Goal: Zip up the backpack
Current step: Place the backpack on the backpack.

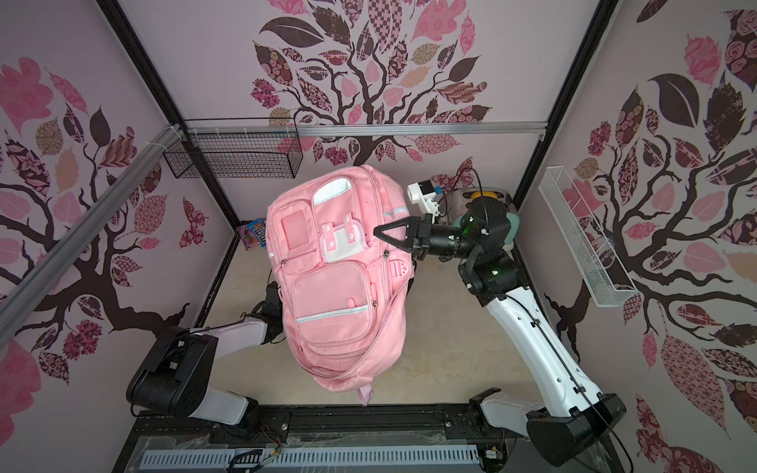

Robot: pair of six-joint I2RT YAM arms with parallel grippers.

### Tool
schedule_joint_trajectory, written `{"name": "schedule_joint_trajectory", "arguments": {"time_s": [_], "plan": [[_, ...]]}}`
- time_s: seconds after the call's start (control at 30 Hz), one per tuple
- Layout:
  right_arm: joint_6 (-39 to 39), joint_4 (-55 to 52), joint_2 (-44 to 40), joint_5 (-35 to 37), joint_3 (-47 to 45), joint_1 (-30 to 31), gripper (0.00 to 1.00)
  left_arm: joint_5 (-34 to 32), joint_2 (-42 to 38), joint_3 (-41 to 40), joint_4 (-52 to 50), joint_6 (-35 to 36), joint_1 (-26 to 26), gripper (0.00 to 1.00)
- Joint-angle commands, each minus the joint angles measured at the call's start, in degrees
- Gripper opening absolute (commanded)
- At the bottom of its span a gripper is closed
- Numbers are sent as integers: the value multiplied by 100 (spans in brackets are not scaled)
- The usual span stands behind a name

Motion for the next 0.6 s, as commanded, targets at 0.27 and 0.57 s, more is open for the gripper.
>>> {"name": "schedule_joint_trajectory", "arguments": {"time_s": [0.27,0.57], "plan": [[1881,6235,3631,200,-2634,-416,0,659,-739,-346,814,-128,61,0],[-1736,1578,3605,990,-2629,-556,0,895,-889,-231,652,-59,61,0]]}}
